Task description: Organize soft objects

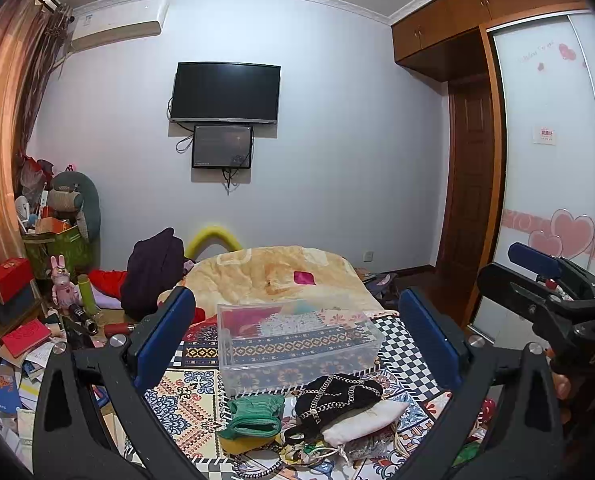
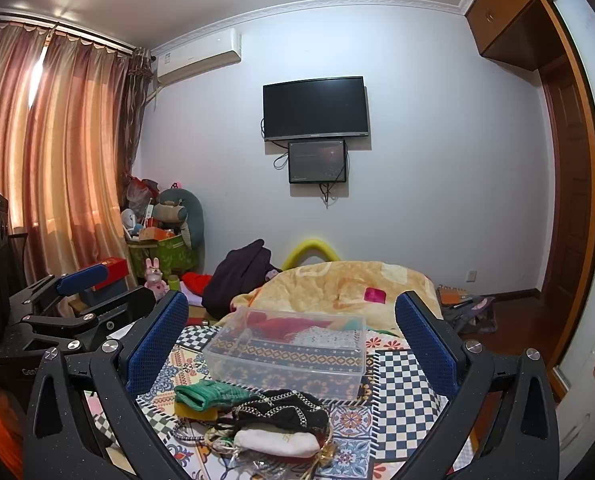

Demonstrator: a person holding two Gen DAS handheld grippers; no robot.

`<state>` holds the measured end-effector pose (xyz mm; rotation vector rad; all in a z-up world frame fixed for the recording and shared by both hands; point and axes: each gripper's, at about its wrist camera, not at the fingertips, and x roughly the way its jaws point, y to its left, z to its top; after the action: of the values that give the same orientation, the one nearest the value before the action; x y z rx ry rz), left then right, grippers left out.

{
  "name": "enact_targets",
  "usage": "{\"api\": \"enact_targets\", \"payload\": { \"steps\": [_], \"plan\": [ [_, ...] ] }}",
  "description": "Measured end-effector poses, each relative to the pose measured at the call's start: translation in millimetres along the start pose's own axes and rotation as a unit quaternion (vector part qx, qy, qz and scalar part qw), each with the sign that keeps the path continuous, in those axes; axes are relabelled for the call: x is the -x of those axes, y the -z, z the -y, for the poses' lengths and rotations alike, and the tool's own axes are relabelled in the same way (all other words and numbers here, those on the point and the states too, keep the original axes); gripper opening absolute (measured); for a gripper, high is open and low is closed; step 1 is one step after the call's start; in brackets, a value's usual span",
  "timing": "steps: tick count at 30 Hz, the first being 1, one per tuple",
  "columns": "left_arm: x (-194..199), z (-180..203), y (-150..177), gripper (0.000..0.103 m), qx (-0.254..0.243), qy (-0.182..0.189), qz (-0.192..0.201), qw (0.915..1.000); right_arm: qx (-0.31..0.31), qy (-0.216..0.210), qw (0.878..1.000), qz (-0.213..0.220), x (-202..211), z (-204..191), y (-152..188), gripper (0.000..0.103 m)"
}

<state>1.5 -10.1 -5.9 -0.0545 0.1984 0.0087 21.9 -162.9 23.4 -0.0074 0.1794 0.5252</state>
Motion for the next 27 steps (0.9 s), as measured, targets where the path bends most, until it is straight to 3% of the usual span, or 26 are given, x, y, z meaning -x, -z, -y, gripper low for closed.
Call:
{"api": "enact_targets", "payload": {
  "steps": [27],
  "plan": [
    [0.8,-0.5,0.0,0.103,-0.001,0.003,-0.005,1.0000,-0.002,0.001,1.000,0.000,0.8,-0.5,0.8,0.103]
  ]
}}
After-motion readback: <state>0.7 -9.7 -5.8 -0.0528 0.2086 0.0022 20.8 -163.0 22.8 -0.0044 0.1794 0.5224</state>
